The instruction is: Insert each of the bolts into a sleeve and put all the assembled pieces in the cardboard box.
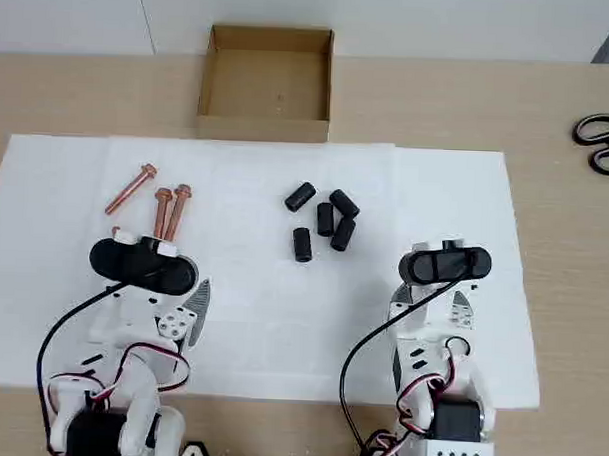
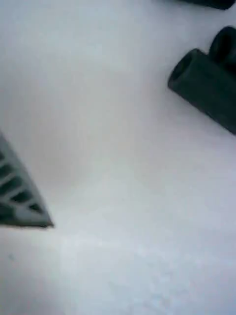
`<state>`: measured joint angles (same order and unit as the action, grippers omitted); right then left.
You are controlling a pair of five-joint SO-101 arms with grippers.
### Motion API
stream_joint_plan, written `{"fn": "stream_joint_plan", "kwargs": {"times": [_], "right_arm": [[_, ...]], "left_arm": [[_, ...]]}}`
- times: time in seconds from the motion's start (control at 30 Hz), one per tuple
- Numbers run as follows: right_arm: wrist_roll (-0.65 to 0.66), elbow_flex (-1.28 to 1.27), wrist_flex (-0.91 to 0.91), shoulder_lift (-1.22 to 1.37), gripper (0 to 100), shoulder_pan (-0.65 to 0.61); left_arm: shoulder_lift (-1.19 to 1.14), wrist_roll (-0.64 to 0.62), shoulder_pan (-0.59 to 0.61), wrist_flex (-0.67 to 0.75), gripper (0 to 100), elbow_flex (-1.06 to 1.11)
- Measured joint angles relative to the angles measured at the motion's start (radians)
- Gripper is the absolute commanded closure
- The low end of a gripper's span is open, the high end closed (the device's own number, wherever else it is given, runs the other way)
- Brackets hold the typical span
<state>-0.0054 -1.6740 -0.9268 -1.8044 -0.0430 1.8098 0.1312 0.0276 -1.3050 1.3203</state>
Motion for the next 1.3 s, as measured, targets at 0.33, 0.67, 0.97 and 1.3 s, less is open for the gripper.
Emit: {"fn": "stream_joint_plan", "kwargs": {"times": [0.33, 0.67, 0.97, 1.3], "right_arm": [[0.0, 0.0, 0.0, 0.0, 78.2, -0.015], [0.0, 0.0, 0.0, 0.0, 78.2, -0.094], [0.005, 0.008, -0.011, 0.0, 78.2, -0.063], [0.216, 0.411, -0.164, 0.0, 78.2, 0.218]], "left_arm": [[0.0, -0.046, 0.057, -0.02, 79, -0.127], [-0.402, -0.058, 0.233, -0.043, 79, -0.404], [-0.99, -0.058, 0.236, -0.141, 79, -0.729], [-1.151, -0.058, 0.236, -0.127, 79, -0.758]]}}
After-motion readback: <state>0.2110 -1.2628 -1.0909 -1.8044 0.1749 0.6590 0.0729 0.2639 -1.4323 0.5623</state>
